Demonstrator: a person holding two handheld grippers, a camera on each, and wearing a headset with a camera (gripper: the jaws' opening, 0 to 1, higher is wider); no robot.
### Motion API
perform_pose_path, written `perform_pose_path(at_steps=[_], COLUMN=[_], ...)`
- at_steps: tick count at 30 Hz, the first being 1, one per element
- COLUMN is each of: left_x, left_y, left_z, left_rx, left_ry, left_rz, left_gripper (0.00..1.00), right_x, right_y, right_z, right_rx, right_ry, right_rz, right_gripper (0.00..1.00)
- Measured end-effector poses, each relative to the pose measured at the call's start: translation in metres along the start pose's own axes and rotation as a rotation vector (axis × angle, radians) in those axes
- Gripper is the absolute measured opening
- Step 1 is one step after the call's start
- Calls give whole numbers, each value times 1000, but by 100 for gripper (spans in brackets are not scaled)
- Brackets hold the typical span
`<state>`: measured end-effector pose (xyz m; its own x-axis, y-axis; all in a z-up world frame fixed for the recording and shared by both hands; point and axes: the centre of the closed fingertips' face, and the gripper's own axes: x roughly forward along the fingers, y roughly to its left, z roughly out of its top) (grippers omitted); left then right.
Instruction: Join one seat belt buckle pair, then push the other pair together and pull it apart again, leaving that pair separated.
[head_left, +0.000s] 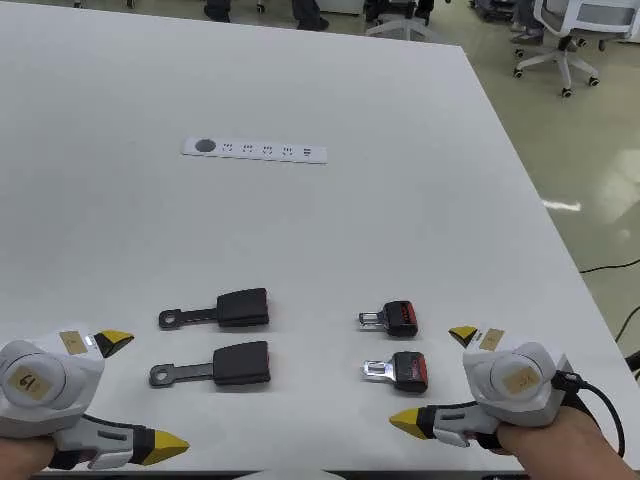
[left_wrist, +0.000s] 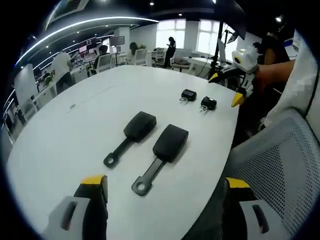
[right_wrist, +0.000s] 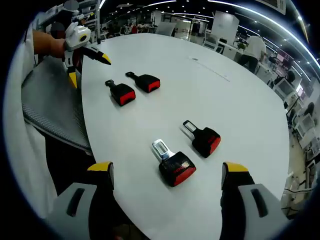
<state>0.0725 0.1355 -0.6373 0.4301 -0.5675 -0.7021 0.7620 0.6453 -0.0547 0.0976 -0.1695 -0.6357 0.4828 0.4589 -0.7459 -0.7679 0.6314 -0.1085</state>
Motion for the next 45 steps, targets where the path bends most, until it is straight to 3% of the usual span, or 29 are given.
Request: perform_pose_path(at_steps=[21,45], left_x=[3,2], left_y=[7,6], left_z=[-5,-4], left_rx=[6,11], left_ry=[15,9], left_rz=[-6,-1], left_gripper=[95,95], right_x=[0,1], right_y=[-5,1], right_z=[-5,1], right_rx=[-12,-41], right_ry=[21,28], right_rz=[-13,-2], right_gripper=[85,83])
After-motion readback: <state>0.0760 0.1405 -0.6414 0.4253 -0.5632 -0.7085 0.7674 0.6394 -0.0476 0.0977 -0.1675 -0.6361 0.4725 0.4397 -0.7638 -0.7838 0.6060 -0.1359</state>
